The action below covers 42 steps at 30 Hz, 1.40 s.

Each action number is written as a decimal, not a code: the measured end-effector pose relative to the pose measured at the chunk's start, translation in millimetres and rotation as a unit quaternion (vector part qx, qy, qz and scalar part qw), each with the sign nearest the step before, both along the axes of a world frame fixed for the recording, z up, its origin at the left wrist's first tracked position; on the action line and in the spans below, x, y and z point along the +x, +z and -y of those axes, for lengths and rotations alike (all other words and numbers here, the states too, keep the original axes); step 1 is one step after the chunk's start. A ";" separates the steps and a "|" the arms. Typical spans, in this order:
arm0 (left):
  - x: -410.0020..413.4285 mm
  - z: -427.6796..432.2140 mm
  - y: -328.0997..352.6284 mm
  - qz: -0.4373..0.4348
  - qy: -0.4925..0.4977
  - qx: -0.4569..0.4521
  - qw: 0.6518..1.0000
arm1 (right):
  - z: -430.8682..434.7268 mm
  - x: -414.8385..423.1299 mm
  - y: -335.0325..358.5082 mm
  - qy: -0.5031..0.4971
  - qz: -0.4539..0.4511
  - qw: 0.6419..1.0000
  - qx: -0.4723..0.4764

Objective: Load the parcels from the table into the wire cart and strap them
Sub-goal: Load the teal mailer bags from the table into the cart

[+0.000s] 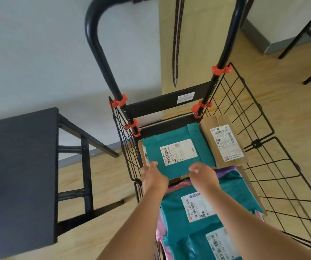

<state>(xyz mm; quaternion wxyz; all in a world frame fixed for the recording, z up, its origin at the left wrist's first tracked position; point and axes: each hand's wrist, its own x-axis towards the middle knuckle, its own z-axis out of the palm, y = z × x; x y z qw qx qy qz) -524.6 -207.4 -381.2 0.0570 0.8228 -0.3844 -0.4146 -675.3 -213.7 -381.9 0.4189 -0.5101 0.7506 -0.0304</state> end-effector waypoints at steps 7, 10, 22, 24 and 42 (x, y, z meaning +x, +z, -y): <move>-7.8 -21.8 63.4 0.021 -0.110 0.040 0.993 | -17.5 7.0 63.4 0.149 -0.081 0.986 -0.006; -5.7 -25.7 96.9 0.062 -0.144 -0.005 0.988 | -16.1 14.8 96.6 0.198 -0.093 0.975 -0.047; 74.4 -90.1 160.6 0.167 -0.199 -0.057 0.964 | -47.5 91.4 151.0 0.291 -0.124 0.935 -0.162; 95.9 -105.5 161.5 0.158 -0.190 -0.052 0.968 | -59.2 111.6 154.1 0.309 -0.122 0.930 -0.156; 350.0 -297.9 159.9 0.118 -0.010 -0.027 0.993 | -213.3 376.0 158.0 0.424 -0.088 0.894 -0.111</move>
